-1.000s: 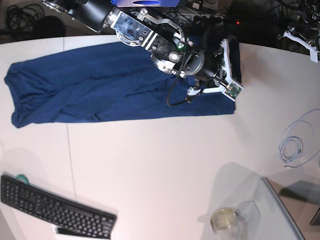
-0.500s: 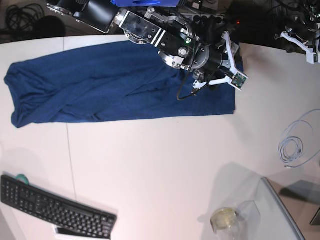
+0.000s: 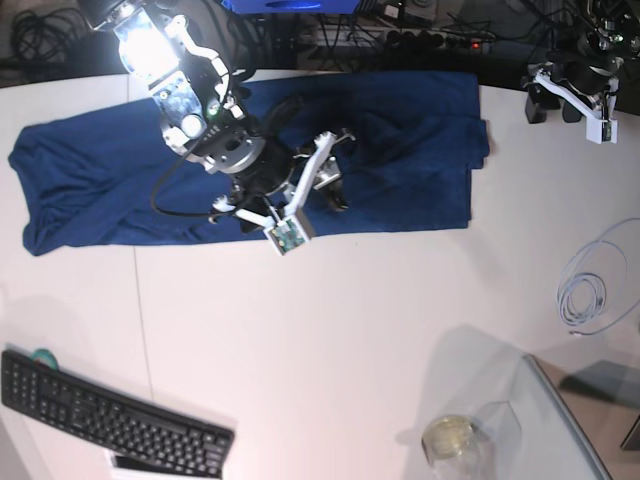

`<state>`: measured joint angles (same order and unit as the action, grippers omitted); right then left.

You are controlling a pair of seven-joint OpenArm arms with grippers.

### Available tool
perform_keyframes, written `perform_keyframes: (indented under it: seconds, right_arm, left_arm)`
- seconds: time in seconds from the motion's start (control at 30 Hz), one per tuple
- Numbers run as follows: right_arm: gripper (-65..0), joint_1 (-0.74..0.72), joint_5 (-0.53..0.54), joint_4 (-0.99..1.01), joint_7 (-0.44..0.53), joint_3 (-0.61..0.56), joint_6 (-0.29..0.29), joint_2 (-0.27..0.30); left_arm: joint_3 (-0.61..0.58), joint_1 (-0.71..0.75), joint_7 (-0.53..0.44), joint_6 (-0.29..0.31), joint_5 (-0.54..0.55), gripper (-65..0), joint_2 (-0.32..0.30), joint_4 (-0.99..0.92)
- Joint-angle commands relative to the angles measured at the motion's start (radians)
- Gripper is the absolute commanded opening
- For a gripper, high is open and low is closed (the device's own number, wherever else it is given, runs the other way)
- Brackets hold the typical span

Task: Layout the t-shirt on the table in an organized manner, then fold the t-shirt properly
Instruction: 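Grasp both ends of the folded shirt with both grippers and straighten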

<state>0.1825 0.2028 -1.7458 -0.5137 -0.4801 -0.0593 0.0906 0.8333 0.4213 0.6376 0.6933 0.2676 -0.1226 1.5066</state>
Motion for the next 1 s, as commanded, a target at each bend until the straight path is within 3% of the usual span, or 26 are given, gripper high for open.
perform_keyframes:
  seconds: [0.0, 0.27, 0.53, 0.8, 0.97]
  right_arm:
    - [-29.9, 0.005, 0.01, -0.023, 0.025, 0.016, -0.004, 0.002]
    - [-29.9, 0.099, 0.01, -0.027, 0.026, 0.159, -0.006, 0.027]
    - [-29.9, 0.145, 0.01, -0.029, 0.026, 0.241, -0.007, 0.028]
    - [-29.9, 0.159, 0.01, -0.059, 0.026, 0.241, -0.007, 0.028]
    - [-30.0, 0.174, 0.01, -0.098, 0.026, 0.257, -0.007, 0.028]
  left_arm:
    - [-0.012, 0.001, -0.015, 0.005, 0.022, -10.4, -0.007, 0.019]
    - [-0.187, -0.003, -0.022, 0.005, 0.193, -12.5, -0.001, -0.031]
    - [-0.226, -0.089, -0.071, 0.005, 0.19, -12.5, -0.005, -0.168]
    - [-0.346, -0.14, -0.103, 0.005, 0.19, -12.5, -0.007, -0.298]
    - [-0.351, -0.189, -0.103, 0.005, 0.19, -13.3, -0.009, -0.401]
